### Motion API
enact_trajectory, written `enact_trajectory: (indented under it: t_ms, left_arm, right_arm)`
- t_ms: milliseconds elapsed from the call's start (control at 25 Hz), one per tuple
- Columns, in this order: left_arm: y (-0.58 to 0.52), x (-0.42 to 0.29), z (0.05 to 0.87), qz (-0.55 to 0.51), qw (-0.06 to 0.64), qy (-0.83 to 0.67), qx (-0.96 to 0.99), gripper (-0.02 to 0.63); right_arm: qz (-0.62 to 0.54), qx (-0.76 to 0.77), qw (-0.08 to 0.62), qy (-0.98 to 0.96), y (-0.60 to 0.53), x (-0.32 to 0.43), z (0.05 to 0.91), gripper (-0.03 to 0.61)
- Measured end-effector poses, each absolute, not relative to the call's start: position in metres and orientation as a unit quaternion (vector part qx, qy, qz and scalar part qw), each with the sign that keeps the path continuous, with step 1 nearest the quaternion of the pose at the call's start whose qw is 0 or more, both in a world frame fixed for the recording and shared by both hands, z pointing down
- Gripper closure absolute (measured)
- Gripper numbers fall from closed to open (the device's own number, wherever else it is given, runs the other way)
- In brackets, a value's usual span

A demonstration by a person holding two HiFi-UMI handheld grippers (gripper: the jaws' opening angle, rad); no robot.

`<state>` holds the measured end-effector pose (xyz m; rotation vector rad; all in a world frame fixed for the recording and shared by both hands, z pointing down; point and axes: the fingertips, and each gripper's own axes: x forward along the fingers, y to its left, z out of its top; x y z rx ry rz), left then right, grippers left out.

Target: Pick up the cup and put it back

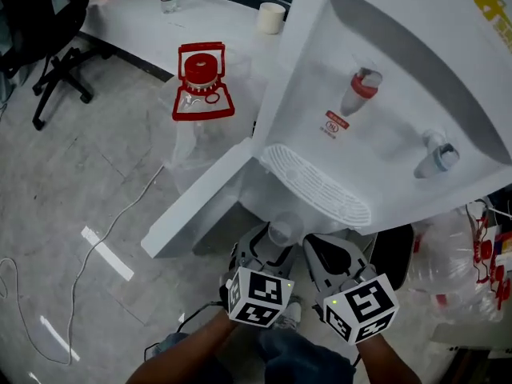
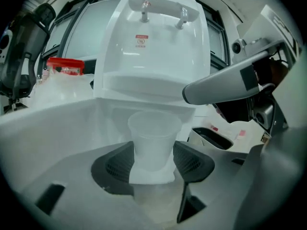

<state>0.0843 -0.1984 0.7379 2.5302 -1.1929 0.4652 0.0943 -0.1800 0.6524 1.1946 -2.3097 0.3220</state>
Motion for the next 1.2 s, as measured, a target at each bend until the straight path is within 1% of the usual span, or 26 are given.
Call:
enact_trajectory:
  t_ms: [280, 520, 720, 880, 1200]
  left_arm:
    - [-0.223, 0.101, 0.797, 0.152, 0.145, -0.415, 0.885, 0.353]
    - [-0.237, 0.124, 0.839, 0.152, 0.127, -0.405, 0.893, 0.353]
    - [-0.248, 0.138, 0.879, 0.159, 0.105, -0.401, 0.896, 0.353]
    - [-0.26, 0.147, 0.913, 0.161, 0.103, -0.406, 0.894, 0.353]
    - [-0.282, 0.159, 0.949, 0.153, 0.096, -0.424, 0.887, 0.353]
  right_arm:
    - [0.114, 0.448, 0.266, -0.846, -0.185, 0.107, 0.718, 0.557]
    - [0.111, 0.476, 0.261, -0.833, -0.196, 0.122, 0.755, 0.557]
    - [0.114, 0.489, 0.244, -0.83, -0.204, 0.121, 0.775, 0.557]
    - [0.118, 0.489, 0.232, -0.833, -0.209, 0.111, 0.789, 0.557]
    - [0.124, 0.485, 0.239, -0.832, -0.213, 0.117, 0.808, 0.557]
